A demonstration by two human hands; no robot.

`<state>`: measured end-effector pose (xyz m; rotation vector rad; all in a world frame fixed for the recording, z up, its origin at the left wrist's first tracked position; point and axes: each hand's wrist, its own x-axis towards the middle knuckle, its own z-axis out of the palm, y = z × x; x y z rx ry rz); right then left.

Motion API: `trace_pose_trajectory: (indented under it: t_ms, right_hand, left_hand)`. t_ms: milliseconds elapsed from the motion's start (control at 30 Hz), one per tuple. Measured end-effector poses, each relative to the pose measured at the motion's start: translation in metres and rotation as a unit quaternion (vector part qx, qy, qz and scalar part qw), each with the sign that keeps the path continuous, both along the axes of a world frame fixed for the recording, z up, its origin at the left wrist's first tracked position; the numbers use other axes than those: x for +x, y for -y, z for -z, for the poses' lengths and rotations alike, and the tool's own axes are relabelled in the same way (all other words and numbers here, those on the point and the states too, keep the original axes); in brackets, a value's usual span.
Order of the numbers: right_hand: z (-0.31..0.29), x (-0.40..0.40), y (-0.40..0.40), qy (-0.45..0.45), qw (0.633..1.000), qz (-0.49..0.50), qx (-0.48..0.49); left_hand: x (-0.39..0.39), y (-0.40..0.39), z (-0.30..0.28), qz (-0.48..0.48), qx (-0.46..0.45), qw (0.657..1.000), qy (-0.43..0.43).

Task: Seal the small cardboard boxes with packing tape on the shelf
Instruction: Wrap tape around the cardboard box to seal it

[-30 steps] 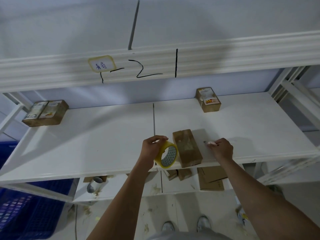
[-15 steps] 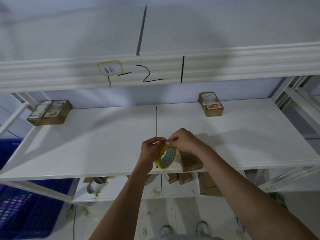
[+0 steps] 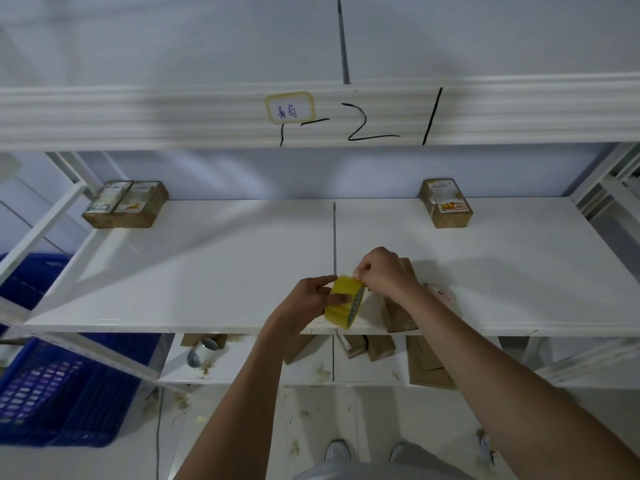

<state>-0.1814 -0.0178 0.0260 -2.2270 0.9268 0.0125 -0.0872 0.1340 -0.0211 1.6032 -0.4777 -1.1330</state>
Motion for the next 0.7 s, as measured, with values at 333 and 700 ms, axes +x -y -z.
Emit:
trace_pose_trajectory:
  t_ms: [333, 700]
  right_hand:
    - [0.009, 0.000, -0.012, -0.013, 0.996, -0.078, -0.039]
    - [0.022, -0.013, -0.043, 0.003, 0.985, -0.165, -0.053]
  left_hand:
    - [-0.018, -0.014, 0.004, -0.044, 0.040, 0.998, 0.006]
    - [-0.056, -0.040, 0.014, -0.206, 0.154, 0.966, 0.015]
